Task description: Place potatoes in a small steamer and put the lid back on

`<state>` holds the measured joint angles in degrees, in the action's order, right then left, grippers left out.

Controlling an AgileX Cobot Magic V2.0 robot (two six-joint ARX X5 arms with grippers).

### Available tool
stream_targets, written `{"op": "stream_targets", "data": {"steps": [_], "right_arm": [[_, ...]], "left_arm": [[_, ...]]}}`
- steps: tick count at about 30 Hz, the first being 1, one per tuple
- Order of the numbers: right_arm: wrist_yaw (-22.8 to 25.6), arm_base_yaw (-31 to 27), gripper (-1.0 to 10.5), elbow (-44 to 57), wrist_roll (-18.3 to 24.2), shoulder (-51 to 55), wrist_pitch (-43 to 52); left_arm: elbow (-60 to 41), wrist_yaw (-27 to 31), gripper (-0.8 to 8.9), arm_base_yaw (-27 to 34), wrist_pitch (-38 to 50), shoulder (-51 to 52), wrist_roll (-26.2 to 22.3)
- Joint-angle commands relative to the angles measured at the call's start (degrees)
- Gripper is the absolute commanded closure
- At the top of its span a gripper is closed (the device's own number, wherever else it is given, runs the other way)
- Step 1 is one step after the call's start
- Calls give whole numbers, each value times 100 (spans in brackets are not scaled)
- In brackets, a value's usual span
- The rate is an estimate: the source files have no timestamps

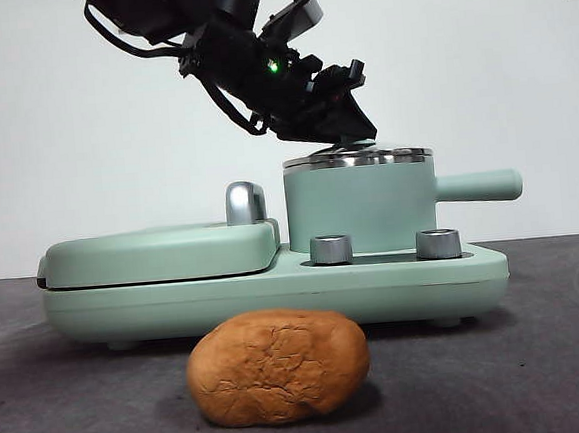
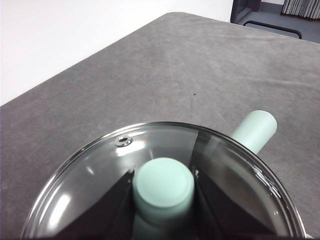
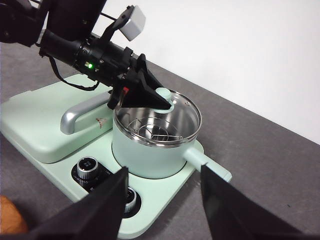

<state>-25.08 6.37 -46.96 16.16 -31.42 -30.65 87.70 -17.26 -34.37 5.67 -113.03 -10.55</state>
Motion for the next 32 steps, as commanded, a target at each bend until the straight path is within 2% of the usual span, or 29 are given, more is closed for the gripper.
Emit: {"op": "stream_targets", "data": {"steps": [1, 9, 21, 27, 32], "right_arm": [[9, 24, 718, -79, -79, -35, 52], [7, 24, 718, -79, -90, -33, 33], [4, 313, 718, -79, -74, -33, -31], [11, 870, 717, -79, -52, -72, -118], [275, 1692, 716, -79, 332, -341, -452]], "left_arm": [[153, 101, 807, -4, 142, 245, -142], [153, 98, 807, -4, -103, 728, 24], [149, 98, 804, 68, -1862, 1836, 103], [-37, 98, 803, 170, -2483, 2339, 101], [-730, 105, 803, 232, -2450, 2944, 173]]}}
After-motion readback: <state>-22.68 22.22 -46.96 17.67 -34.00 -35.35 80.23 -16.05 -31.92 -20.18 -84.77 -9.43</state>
